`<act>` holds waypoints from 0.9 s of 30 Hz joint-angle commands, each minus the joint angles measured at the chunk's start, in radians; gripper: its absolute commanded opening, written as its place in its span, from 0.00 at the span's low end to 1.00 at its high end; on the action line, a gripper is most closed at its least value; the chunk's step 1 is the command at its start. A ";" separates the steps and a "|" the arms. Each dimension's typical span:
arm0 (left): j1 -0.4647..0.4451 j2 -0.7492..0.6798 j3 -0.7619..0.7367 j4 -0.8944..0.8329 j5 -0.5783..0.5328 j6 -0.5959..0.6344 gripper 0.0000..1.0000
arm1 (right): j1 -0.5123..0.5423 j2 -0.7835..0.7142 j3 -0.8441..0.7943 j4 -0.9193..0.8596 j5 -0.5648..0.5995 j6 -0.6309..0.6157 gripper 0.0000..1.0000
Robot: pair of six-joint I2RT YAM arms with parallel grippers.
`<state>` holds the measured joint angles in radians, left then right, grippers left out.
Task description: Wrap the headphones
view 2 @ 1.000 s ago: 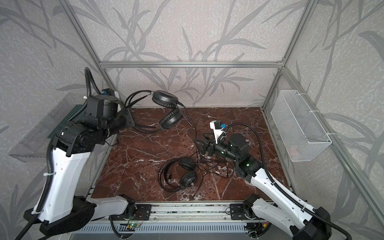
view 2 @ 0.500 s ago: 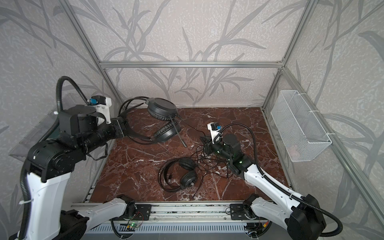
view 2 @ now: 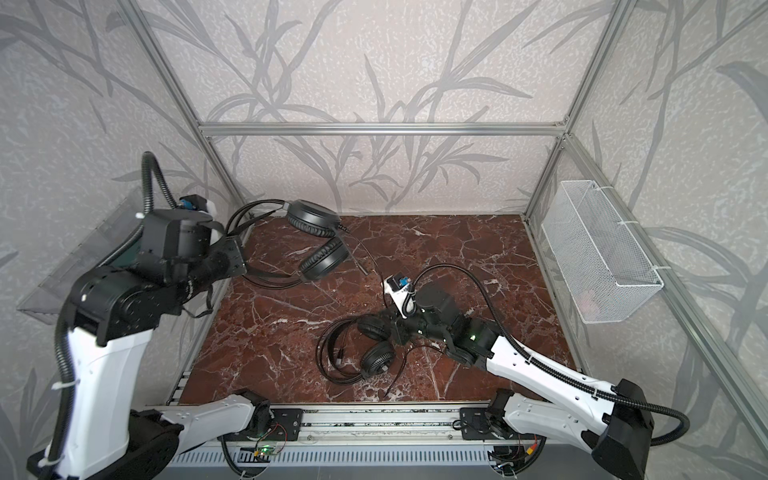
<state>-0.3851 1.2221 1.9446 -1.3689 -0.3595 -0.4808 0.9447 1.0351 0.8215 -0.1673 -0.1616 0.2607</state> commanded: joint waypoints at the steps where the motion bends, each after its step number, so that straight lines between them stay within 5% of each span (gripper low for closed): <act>1: 0.005 0.070 0.001 -0.041 -0.031 -0.069 0.00 | 0.060 -0.026 0.092 -0.177 0.023 -0.035 0.00; 12: -0.026 0.090 -0.272 0.068 -0.159 0.007 0.00 | 0.225 0.176 0.620 -0.857 0.228 -0.226 0.00; 16: -0.050 0.070 -0.345 0.113 -0.159 0.050 0.00 | 0.234 0.291 0.777 -1.063 0.427 -0.287 0.00; 21: -0.091 0.007 -0.440 0.189 -0.133 0.123 0.00 | 0.233 0.366 0.910 -1.094 0.635 -0.383 0.00; 27: -0.148 -0.118 -0.568 0.310 -0.033 0.207 0.00 | 0.234 0.435 1.049 -0.928 0.734 -0.544 0.00</act>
<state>-0.5110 1.1740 1.3949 -1.1809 -0.4595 -0.3222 1.1725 1.4502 1.8076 -1.1656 0.4641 -0.1699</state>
